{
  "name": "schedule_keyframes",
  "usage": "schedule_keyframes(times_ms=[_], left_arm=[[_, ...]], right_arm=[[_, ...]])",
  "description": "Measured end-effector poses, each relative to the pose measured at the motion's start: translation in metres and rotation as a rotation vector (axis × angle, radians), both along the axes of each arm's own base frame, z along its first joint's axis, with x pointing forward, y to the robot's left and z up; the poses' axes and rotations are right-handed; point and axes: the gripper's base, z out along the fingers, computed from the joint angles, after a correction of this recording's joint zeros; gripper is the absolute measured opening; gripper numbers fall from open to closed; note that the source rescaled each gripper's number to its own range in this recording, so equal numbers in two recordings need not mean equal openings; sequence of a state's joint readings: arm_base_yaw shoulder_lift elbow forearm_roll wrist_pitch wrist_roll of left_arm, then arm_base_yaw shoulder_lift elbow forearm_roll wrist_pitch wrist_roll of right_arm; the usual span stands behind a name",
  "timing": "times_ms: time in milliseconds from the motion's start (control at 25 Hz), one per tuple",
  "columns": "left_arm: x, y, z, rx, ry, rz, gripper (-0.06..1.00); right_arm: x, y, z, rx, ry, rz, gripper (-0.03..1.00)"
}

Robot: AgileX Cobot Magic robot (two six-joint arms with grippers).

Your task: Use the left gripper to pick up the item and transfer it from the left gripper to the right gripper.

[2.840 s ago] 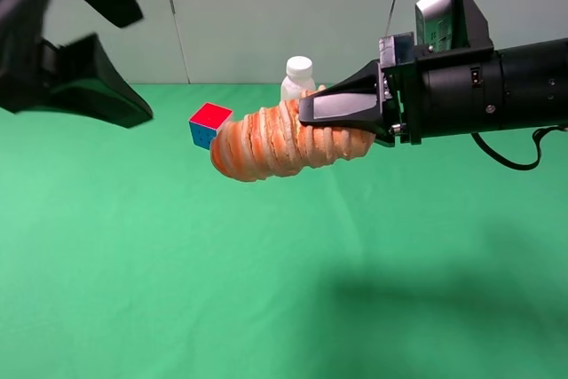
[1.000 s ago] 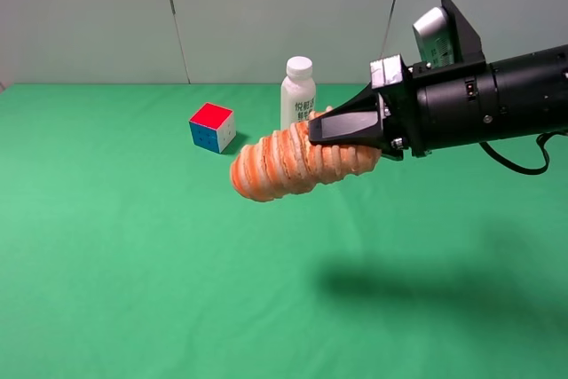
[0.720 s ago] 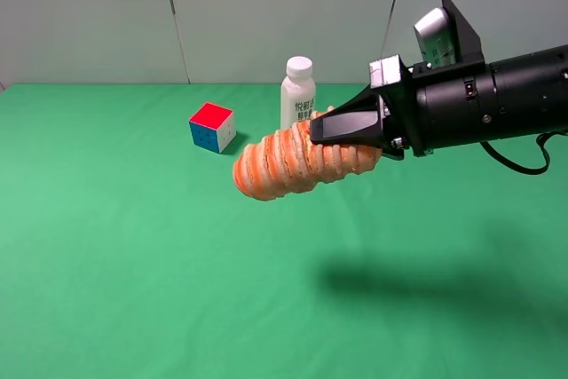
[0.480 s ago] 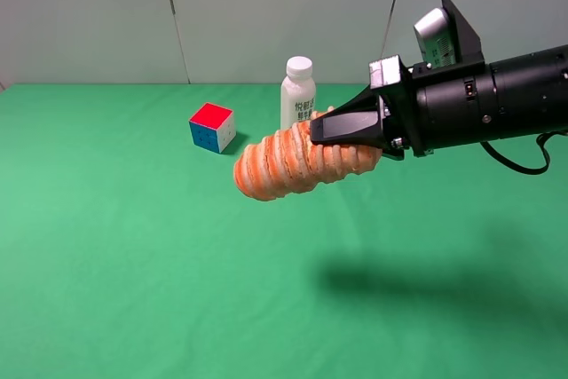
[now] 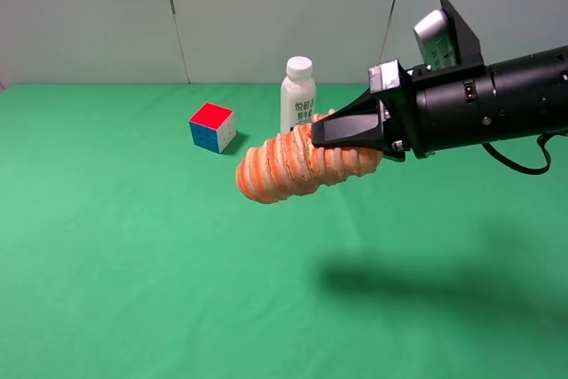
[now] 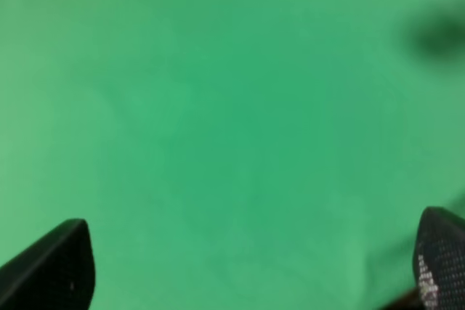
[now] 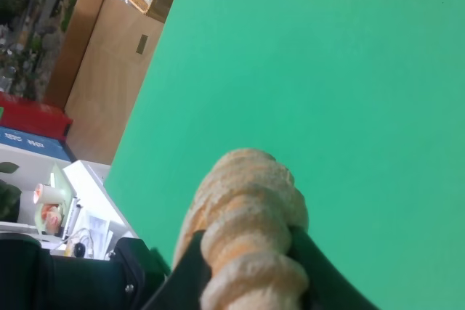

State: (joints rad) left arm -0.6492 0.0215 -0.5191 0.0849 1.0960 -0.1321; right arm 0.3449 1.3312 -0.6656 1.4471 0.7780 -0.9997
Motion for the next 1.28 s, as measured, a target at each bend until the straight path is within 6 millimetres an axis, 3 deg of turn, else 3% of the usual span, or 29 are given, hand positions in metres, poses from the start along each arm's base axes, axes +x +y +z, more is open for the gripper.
schedule_keyframes(times_ms=[360, 800, 1280], left_arm=[[-0.003, -0.003, 0.000, 0.000, 0.000, 0.339, 0.88], [-0.005, -0.006, 0.000, 0.001, 0.000, 0.570, 0.88], [-0.005, -0.006, 0.000, 0.001, 0.000, 0.590, 0.88]], right_arm=[[-0.001, -0.002, -0.004, -0.054, 0.000, 0.011, 0.02], [0.003, -0.018, -0.020, -0.262, 0.062, -0.082, 0.02], [0.047, -0.069, -0.049, -0.309, 0.187, -0.208, 0.00]])
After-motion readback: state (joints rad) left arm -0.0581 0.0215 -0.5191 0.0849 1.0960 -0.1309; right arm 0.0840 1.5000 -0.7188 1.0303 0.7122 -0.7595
